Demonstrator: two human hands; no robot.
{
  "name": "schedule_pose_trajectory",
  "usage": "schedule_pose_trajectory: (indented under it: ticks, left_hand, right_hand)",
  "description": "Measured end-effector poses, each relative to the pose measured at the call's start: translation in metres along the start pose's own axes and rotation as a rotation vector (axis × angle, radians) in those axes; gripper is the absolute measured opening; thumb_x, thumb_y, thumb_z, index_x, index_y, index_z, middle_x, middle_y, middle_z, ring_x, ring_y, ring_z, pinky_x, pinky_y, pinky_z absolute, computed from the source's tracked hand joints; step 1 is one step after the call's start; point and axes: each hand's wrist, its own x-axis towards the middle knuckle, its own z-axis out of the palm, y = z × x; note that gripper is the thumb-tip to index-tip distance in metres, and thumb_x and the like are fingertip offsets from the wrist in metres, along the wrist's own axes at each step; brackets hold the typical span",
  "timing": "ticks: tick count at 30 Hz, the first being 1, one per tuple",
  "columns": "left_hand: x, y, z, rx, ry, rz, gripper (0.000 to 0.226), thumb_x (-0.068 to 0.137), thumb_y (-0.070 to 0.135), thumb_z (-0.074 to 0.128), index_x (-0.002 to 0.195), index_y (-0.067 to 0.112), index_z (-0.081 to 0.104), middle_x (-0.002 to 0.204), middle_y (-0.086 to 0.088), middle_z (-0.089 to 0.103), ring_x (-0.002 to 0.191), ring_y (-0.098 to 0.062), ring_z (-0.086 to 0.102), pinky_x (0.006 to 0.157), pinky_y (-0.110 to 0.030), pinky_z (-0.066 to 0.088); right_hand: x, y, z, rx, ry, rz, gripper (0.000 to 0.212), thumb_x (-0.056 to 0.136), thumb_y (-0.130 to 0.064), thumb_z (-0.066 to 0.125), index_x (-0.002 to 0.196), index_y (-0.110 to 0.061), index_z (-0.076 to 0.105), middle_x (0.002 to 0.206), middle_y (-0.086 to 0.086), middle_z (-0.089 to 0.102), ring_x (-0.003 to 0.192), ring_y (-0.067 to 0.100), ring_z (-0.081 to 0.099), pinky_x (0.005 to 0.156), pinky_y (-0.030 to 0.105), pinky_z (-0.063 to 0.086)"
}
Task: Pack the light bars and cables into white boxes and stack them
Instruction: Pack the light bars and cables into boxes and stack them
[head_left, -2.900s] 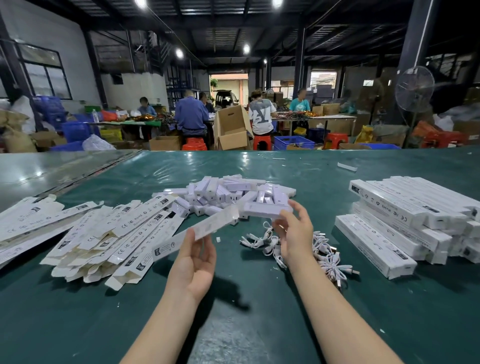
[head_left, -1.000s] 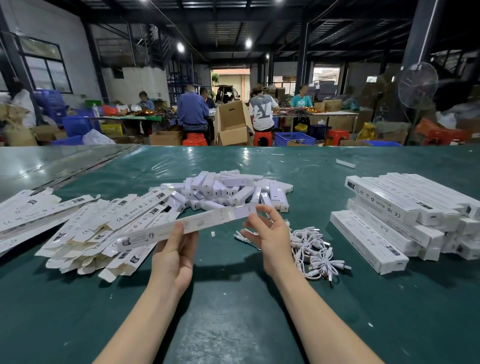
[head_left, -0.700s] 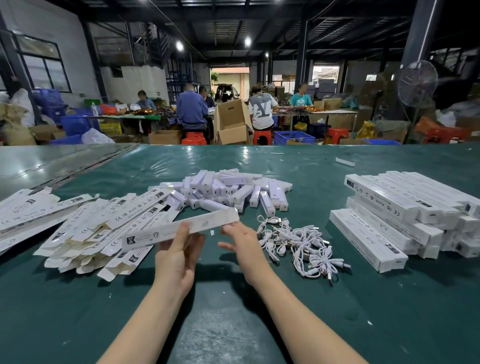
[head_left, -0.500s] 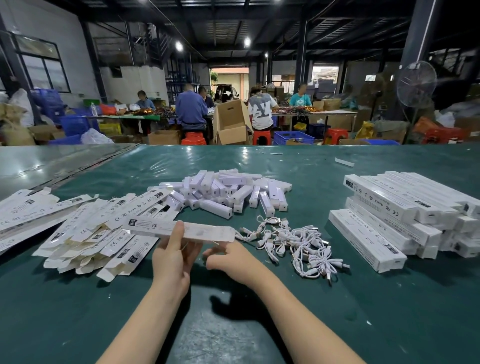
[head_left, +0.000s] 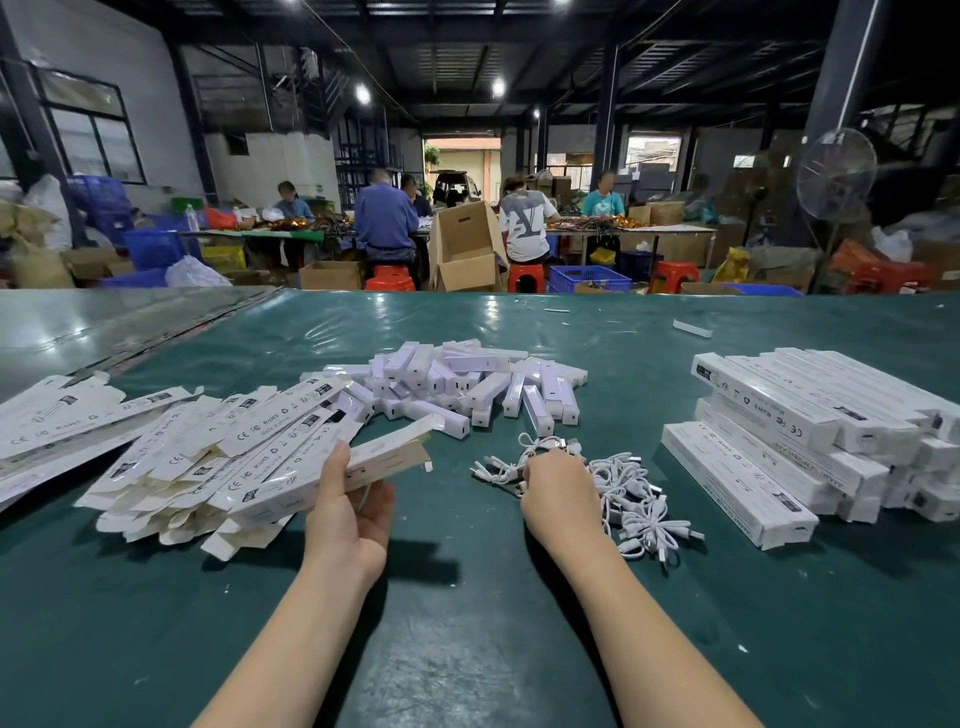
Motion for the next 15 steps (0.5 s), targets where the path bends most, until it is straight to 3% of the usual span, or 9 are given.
schedule_pose_trajectory:
  ticks: [3, 7, 9, 13, 15]
  left_hand:
    - [-0.003, 0.000, 0.000, -0.021, -0.014, -0.043, 0.016, 0.085, 0.026, 0.066, 0.079, 0.017, 0.054, 0.073, 0.001, 0.053, 0.037, -0.004, 0.057, 0.040, -0.016, 0.048]
    - [-0.003, 0.000, 0.000, -0.016, -0.012, -0.079, 0.018, 0.084, 0.027, 0.067, 0.080, 0.016, 0.053, 0.074, 0.000, 0.052, 0.038, -0.006, 0.058, 0.041, -0.017, 0.049]
    - [-0.003, 0.000, 0.000, -0.016, -0.014, -0.084, 0.017, 0.084, 0.027, 0.067, 0.080, 0.016, 0.053, 0.075, -0.001, 0.053, 0.046, -0.007, 0.059, 0.042, -0.017, 0.050]
    - [-0.004, 0.000, 0.001, -0.036, -0.046, -0.093, 0.014, 0.085, 0.024, 0.066, 0.083, 0.015, 0.055, 0.079, -0.003, 0.057, 0.060, -0.009, 0.061, 0.043, -0.018, 0.050]
    - [-0.005, -0.001, 0.001, -0.021, -0.081, -0.103, 0.013, 0.085, 0.024, 0.065, 0.085, 0.014, 0.057, 0.082, -0.004, 0.060, 0.069, -0.010, 0.060, 0.044, -0.018, 0.051]
  right_hand:
    - [0.001, 0.004, 0.004, 0.032, 0.029, -0.007, 0.019, 0.088, -0.008, 0.049, 0.102, -0.010, 0.062, 0.112, 0.010, 0.054, 0.102, 0.027, 0.050, 0.076, 0.028, 0.038]
    - [0.000, 0.002, 0.006, 0.282, 0.031, -0.064, 0.011, 0.088, -0.024, 0.057, 0.091, -0.015, 0.061, 0.106, 0.003, 0.046, 0.097, 0.022, 0.049, 0.077, 0.028, 0.038]
    - [0.001, -0.004, 0.002, 0.645, -0.003, -0.065, 0.008, 0.087, -0.021, 0.062, 0.081, -0.016, 0.060, 0.098, 0.001, 0.046, 0.083, 0.018, 0.054, 0.072, 0.026, 0.041]
    - [0.001, -0.011, -0.007, 1.687, -0.174, 0.065, 0.014, 0.089, -0.003, 0.055, 0.076, -0.008, 0.056, 0.070, 0.003, 0.065, 0.063, 0.012, 0.063, 0.066, 0.024, 0.056]
    - [0.000, -0.012, -0.009, 1.931, -0.248, 0.110, 0.015, 0.090, 0.000, 0.049, 0.076, -0.003, 0.056, 0.067, 0.005, 0.069, 0.062, 0.013, 0.067, 0.063, 0.026, 0.058]
